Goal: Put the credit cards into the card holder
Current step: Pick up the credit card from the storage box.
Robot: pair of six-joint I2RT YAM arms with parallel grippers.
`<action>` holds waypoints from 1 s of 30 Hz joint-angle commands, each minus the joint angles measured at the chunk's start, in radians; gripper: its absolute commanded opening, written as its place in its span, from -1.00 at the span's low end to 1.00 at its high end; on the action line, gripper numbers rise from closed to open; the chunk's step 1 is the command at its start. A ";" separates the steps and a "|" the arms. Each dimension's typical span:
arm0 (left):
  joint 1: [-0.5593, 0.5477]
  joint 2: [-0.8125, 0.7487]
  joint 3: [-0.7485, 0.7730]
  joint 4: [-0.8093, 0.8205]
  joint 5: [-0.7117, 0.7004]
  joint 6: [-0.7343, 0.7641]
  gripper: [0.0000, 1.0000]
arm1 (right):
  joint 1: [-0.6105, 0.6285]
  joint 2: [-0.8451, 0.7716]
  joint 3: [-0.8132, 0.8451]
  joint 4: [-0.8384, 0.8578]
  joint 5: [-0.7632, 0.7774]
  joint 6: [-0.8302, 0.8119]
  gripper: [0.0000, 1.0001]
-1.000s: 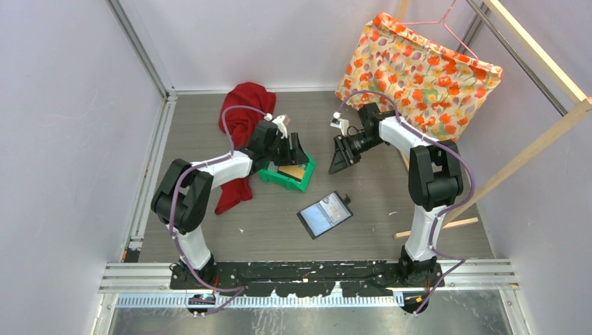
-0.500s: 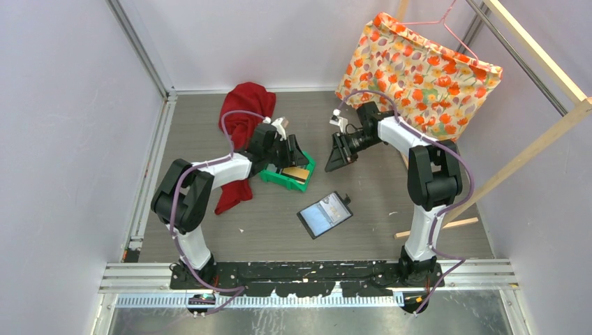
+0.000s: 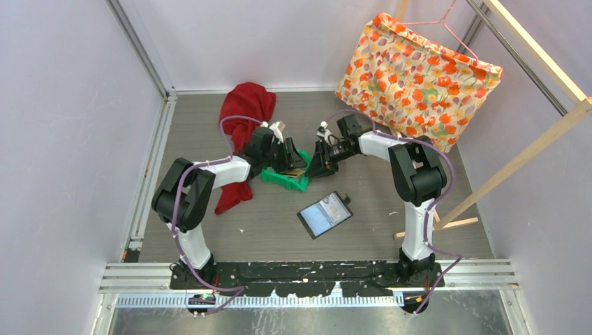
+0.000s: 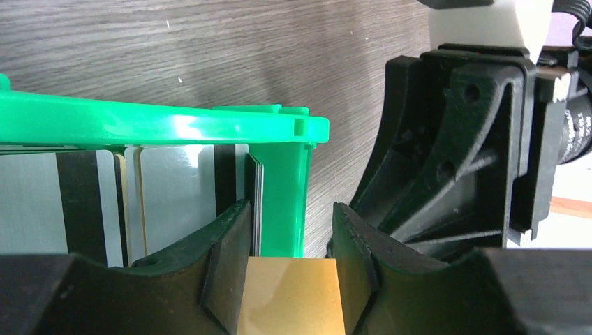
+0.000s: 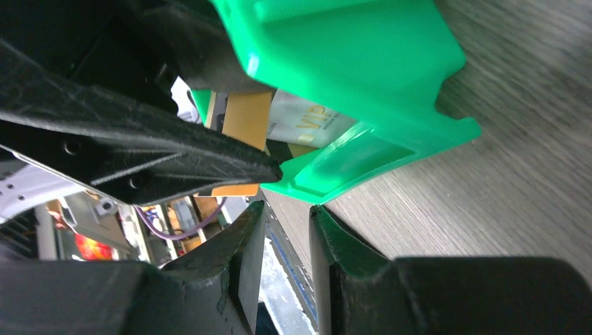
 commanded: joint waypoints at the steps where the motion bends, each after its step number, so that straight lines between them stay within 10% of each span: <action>1: 0.004 0.001 -0.008 0.064 0.027 -0.014 -0.06 | -0.005 -0.003 -0.013 0.148 -0.024 0.178 -0.28; 11: 0.004 0.002 -0.021 0.087 0.033 -0.041 -0.09 | -0.003 -0.015 -0.075 0.350 -0.093 0.327 -0.23; 19: 0.010 0.002 -0.032 0.101 0.040 -0.073 -0.09 | 0.003 -0.058 -0.037 0.214 -0.086 0.131 -0.22; 25: 0.015 0.014 -0.029 0.101 0.059 -0.099 -0.09 | 0.007 -0.128 0.045 -0.040 -0.061 -0.303 -0.22; 30: 0.028 0.022 -0.036 0.097 0.079 -0.123 -0.09 | 0.009 -0.170 0.147 -0.412 -0.087 -1.017 -0.09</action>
